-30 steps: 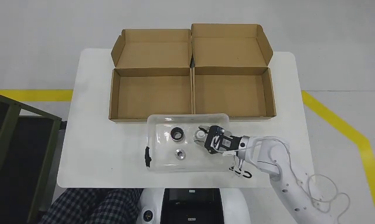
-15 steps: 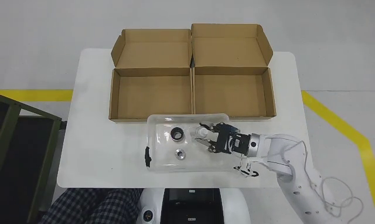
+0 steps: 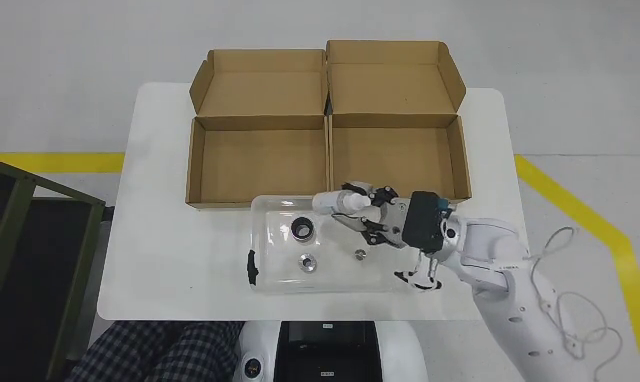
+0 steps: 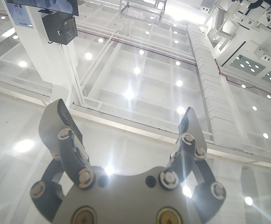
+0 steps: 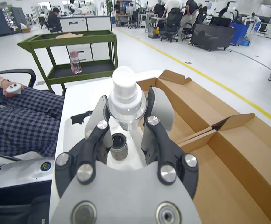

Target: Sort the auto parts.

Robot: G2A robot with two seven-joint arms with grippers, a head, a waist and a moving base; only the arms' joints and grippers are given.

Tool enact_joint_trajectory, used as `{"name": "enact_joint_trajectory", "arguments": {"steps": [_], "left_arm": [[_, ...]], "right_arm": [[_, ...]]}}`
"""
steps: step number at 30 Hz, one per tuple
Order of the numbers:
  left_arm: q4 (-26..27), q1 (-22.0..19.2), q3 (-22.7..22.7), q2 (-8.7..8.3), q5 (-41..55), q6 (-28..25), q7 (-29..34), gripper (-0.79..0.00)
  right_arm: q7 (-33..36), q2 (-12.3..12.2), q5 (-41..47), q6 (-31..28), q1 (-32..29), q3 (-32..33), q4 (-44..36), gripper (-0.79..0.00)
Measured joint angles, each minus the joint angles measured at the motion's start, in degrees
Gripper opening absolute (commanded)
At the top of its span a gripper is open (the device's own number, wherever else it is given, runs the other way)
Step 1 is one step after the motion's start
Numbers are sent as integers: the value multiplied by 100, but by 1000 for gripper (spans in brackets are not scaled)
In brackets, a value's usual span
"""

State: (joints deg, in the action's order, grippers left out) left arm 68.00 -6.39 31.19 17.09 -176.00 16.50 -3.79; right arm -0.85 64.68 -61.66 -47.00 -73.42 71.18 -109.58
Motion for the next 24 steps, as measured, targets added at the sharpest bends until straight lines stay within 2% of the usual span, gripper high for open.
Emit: {"name": "enact_joint_trajectory", "arguments": {"steps": [13, 24], "left_arm": [[0, 0, 0, 0, 0, 0, 0, 0], [0, 0, 0, 0, 0, 0, 0, 0]], "right_arm": [[-867, 80, 778, 218, 285, -1, -155, -785], [-995, 99, 804, 400, 360, 162, -362, -785]]}}
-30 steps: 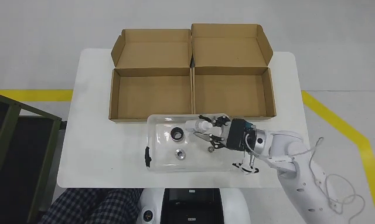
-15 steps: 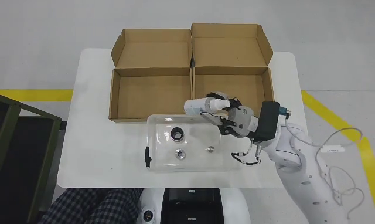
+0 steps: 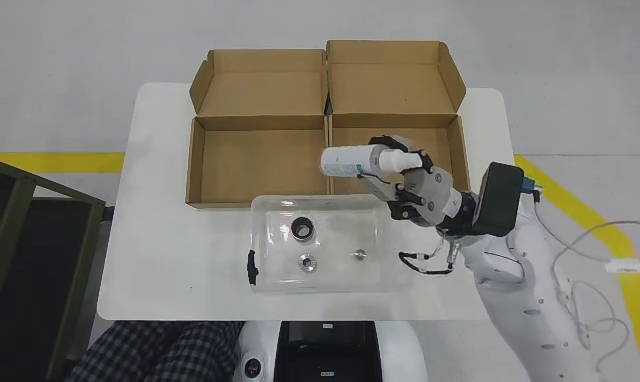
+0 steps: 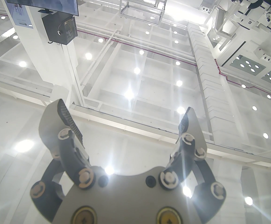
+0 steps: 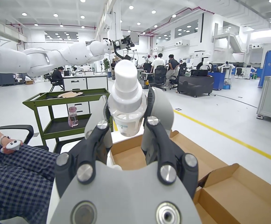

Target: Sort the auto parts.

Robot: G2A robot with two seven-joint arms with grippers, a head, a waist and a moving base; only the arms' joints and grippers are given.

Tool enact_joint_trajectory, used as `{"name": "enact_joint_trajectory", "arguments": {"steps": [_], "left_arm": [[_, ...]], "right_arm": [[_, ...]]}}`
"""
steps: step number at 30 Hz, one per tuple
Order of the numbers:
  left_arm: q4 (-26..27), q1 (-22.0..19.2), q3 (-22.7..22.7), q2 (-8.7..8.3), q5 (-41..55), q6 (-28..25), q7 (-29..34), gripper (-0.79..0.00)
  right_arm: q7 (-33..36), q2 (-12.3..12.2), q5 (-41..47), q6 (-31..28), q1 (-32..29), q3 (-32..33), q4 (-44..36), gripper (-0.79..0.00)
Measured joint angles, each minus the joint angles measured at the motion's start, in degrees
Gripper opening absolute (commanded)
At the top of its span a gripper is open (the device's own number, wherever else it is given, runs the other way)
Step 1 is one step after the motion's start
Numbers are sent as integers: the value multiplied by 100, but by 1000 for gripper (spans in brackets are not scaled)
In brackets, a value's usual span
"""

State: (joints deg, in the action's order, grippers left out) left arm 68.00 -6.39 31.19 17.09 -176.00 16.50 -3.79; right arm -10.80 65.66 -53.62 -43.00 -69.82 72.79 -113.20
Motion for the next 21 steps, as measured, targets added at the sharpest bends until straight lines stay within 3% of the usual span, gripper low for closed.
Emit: {"name": "enact_joint_trajectory", "arguments": {"steps": [21], "left_arm": [[0, 0, 0, 0, 0, 0, 0, 0]], "right_arm": [[-102, 28, -16, 102, 21, 161, -41, -785]]}}
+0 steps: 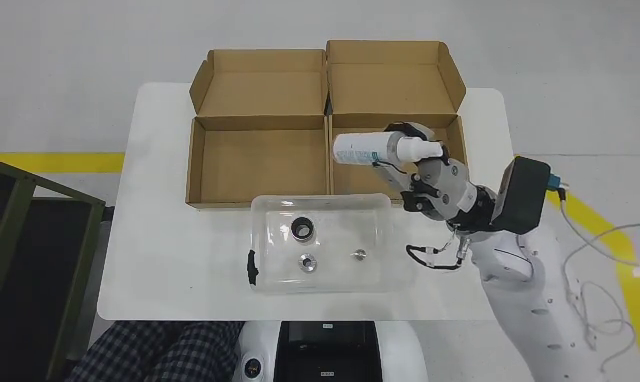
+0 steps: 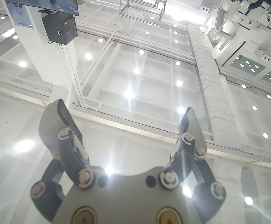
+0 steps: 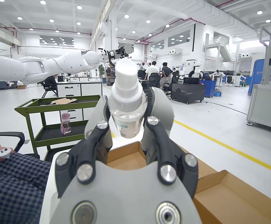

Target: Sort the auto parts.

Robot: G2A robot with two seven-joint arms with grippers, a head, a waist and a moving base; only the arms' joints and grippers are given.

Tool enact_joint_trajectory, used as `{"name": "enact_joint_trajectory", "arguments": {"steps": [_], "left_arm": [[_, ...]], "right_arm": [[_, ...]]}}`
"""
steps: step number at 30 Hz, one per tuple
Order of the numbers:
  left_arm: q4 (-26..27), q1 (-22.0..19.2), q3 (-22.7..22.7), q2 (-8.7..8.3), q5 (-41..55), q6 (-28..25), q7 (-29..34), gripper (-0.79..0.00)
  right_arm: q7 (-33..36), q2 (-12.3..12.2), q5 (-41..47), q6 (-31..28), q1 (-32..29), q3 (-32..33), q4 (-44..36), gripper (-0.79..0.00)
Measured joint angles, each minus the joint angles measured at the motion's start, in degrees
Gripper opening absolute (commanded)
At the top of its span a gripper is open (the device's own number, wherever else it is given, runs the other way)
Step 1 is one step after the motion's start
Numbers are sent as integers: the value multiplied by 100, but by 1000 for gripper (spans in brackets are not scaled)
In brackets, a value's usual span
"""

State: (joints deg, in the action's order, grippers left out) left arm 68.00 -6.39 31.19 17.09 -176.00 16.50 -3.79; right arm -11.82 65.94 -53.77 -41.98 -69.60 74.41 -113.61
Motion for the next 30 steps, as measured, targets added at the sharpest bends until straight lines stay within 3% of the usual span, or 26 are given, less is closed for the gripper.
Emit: {"name": "enact_joint_trajectory", "arguments": {"steps": [14, 30], "left_arm": [[0, 0, 0, 0, 0, 0, 0, 0], [0, 0, 0, 0, 0, 0, 0, 0]], "right_arm": [[60, 96, -501, 488, 237, -457, 807, -785], [797, 208, -873, 858, 889, -908, 2066, -785]]}}
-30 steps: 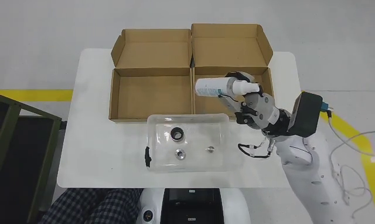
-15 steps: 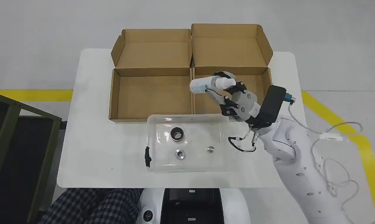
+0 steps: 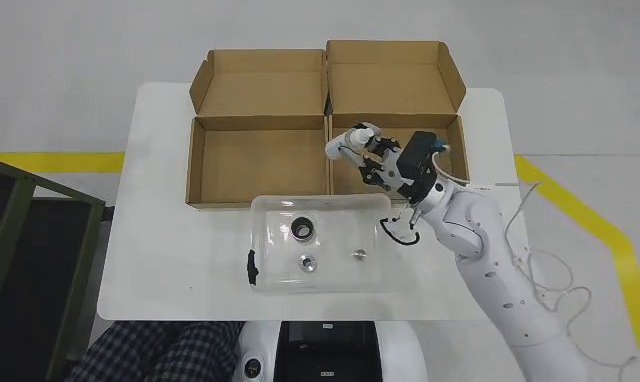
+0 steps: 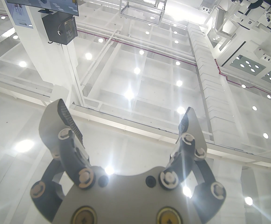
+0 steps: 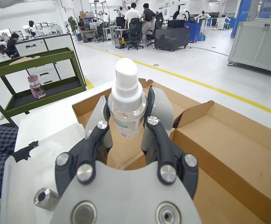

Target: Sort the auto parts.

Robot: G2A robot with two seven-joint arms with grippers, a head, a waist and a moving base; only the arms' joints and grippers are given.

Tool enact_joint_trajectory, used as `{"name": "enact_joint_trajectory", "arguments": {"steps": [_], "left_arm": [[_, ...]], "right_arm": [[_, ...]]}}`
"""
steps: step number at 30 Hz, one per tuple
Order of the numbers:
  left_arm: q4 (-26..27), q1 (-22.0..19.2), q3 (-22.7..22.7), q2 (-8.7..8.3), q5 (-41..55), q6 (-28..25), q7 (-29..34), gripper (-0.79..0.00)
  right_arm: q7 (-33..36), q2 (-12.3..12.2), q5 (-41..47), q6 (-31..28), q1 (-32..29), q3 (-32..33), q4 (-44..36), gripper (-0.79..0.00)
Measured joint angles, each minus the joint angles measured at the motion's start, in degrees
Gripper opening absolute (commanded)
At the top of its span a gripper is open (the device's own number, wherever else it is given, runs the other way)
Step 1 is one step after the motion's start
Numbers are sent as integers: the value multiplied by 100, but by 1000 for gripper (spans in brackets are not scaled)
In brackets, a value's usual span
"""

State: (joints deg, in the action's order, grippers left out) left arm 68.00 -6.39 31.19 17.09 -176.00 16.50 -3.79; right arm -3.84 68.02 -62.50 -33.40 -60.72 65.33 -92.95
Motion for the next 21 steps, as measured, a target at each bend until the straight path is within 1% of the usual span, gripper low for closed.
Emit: {"name": "enact_joint_trajectory", "arguments": {"steps": [4, 11, 21], "left_arm": [[0, 0, 0, 0, 0, 0, 0, 0], [0, 0, 0, 0, 0, 0, 0, 0], [0, 0, 0, 0, 0, 0, 0, 0]], "right_arm": [[209, 7, -212, 93, 123, -22, 133, -785], [459, 34, -310, 259, 258, -83, 480, -785], [1060, 110, -150, 375, 590, -281, 1046, -785]]}}
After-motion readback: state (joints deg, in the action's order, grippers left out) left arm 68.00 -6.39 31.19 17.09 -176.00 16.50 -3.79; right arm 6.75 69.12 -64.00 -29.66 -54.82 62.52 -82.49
